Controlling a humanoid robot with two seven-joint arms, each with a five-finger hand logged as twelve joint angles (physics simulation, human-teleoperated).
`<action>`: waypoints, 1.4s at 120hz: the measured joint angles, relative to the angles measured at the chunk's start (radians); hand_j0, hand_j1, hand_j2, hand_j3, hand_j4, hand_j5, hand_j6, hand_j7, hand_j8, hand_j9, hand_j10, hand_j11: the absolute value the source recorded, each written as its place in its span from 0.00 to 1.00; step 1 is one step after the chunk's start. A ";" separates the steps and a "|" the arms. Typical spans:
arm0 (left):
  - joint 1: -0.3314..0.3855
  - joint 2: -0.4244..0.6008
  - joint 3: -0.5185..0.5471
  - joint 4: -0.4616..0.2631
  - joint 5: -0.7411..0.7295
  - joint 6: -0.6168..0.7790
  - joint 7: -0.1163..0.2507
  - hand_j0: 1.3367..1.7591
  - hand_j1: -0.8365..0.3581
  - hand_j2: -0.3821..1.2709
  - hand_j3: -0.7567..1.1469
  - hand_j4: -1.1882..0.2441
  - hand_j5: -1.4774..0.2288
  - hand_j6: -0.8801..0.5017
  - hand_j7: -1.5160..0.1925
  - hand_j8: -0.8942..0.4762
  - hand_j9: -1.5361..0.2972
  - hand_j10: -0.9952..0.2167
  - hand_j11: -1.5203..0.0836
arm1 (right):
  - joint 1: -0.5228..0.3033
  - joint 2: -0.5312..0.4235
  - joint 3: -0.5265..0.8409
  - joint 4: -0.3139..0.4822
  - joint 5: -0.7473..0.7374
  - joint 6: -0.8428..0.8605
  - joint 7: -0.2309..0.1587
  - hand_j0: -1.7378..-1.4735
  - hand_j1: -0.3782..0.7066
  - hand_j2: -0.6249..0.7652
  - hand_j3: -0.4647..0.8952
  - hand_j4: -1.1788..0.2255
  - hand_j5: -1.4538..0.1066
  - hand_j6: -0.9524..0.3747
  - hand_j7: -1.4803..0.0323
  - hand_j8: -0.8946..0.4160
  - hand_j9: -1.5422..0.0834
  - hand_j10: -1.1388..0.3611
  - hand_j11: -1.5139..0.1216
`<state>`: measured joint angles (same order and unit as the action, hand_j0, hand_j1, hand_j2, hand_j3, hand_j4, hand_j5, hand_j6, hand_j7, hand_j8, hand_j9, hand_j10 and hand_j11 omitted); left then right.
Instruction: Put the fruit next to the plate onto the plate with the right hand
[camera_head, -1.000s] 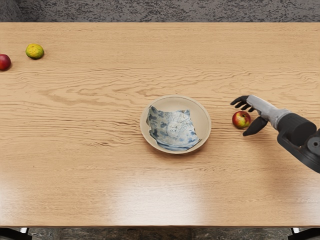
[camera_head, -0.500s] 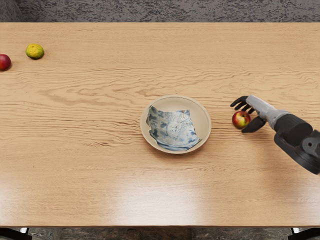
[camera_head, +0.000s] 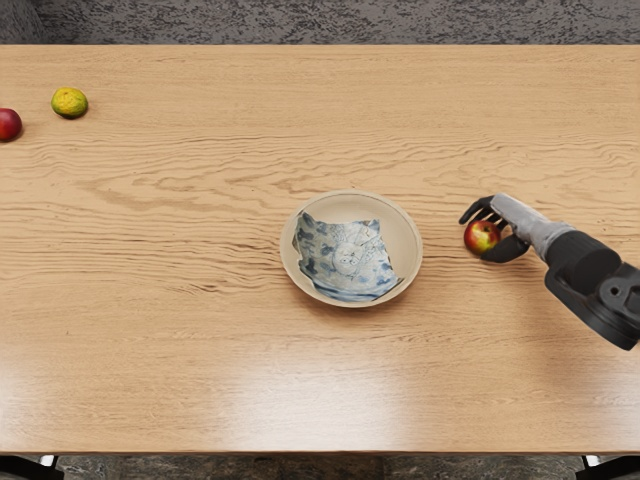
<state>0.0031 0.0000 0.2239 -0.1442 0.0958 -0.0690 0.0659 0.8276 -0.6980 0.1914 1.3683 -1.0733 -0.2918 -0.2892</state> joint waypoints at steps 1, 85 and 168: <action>0.000 0.000 0.000 0.000 0.000 0.000 0.000 0.76 0.75 0.26 0.40 0.66 0.68 0.46 0.70 0.47 0.66 0.62 0.75 | 0.000 0.000 0.000 0.000 0.000 0.000 0.000 0.31 0.57 0.39 0.34 0.46 0.51 0.37 0.53 0.34 0.55 0.55 0.41; 0.000 0.000 0.000 0.000 0.000 0.000 0.000 0.76 0.75 0.26 0.40 0.66 0.68 0.46 0.70 0.47 0.66 0.62 0.75 | 0.012 -0.121 0.151 0.093 0.272 0.250 0.046 0.33 0.58 0.53 0.34 0.34 0.32 0.40 0.35 0.36 0.36 0.29 0.35; 0.000 0.000 0.000 0.000 0.000 0.000 0.000 0.76 0.75 0.26 0.40 0.66 0.68 0.46 0.70 0.47 0.66 0.62 0.75 | 0.073 -0.029 0.308 0.133 0.417 0.574 0.039 0.31 0.60 0.55 0.34 0.34 0.30 0.42 0.35 0.38 0.34 0.29 0.32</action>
<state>0.0031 0.0000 0.2238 -0.1441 0.0958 -0.0690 0.0659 0.9005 -0.7269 0.4994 1.5013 -0.6567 0.2824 -0.2500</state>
